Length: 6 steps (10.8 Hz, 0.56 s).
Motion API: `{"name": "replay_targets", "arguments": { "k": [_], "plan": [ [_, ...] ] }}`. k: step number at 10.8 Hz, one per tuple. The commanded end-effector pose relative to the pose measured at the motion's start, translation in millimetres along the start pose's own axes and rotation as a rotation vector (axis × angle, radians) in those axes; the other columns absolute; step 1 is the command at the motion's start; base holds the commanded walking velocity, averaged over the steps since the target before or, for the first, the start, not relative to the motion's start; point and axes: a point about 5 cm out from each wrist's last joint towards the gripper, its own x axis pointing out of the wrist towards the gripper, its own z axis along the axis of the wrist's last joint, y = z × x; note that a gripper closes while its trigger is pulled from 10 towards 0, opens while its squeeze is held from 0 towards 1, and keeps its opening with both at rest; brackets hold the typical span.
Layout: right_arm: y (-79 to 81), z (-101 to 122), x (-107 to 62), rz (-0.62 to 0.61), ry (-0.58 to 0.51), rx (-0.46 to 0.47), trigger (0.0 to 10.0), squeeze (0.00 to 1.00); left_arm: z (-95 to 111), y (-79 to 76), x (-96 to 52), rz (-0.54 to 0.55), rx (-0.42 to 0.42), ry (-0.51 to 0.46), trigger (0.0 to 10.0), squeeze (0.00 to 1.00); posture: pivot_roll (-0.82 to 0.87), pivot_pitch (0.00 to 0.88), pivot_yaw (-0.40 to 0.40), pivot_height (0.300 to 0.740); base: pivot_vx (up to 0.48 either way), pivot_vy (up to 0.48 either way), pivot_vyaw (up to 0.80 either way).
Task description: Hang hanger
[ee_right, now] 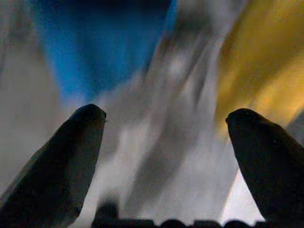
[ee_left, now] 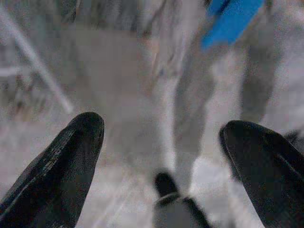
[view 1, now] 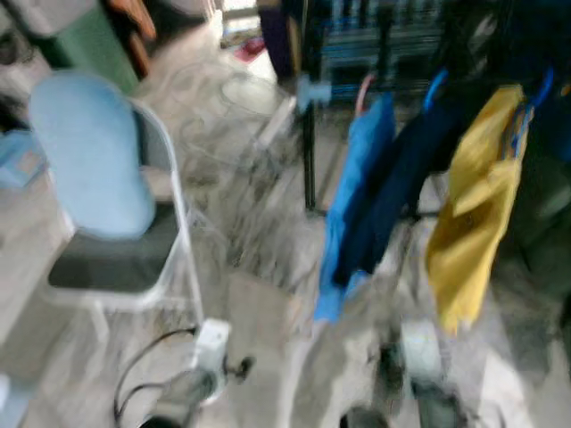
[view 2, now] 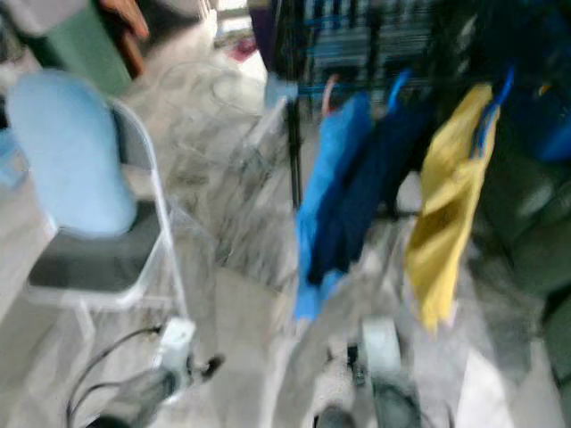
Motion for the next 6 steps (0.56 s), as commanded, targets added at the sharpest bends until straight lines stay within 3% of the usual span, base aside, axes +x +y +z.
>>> {"name": "replay_targets", "arguments": {
  "k": [1, 2, 3, 5, 6],
  "plan": [
    [16.2, 21, 2.9, 0.018, -0.122, 0.023, 10.0, 0.0, 11, 22.6, -3.5, 0.087, -0.061, -0.055, 10.0, 0.0, -0.18, 0.144, 0.111, 0.74, 0.326, 0.352, 0.0],
    [19.6, 61, 9.1, 0.026, -0.307, 0.04, 10.0, 0.0, 35, 25.7, -0.3, 0.105, -0.083, -0.142, 10.0, 0.0, -0.18, 0.149, 0.111, 0.74, 0.326, 0.352, 0.0],
    [23.2, 108, 7.1, 0.043, -0.5, 0.051, 10.0, 0.0, 79, 24.1, 4.2, 0.109, -0.119, -0.284, 10.0, 0.0, -0.18, 0.154, 0.112, 0.74, 0.0, 0.0, 0.0],
    [17.0, 137, 2.0, 0.002, -0.613, 0.022, 10.0, 0.0, 106, 9.1, 6.9, 0.042, -0.122, -0.387, 10.0, 0.0, -0.18, 0.158, 0.11, 0.74, 0.152, 0.0, 0.0],
    [12.8, 143, 2.1, -0.024, -0.631, 0.011, 10.0, 0.0, 108, 2.6, 8.7, 0.028, -0.108, -0.382, 10.0, 0.0, -0.18, 0.161, 0.11, 0.74, 0.0, 0.0, 0.0]
  ]
}}
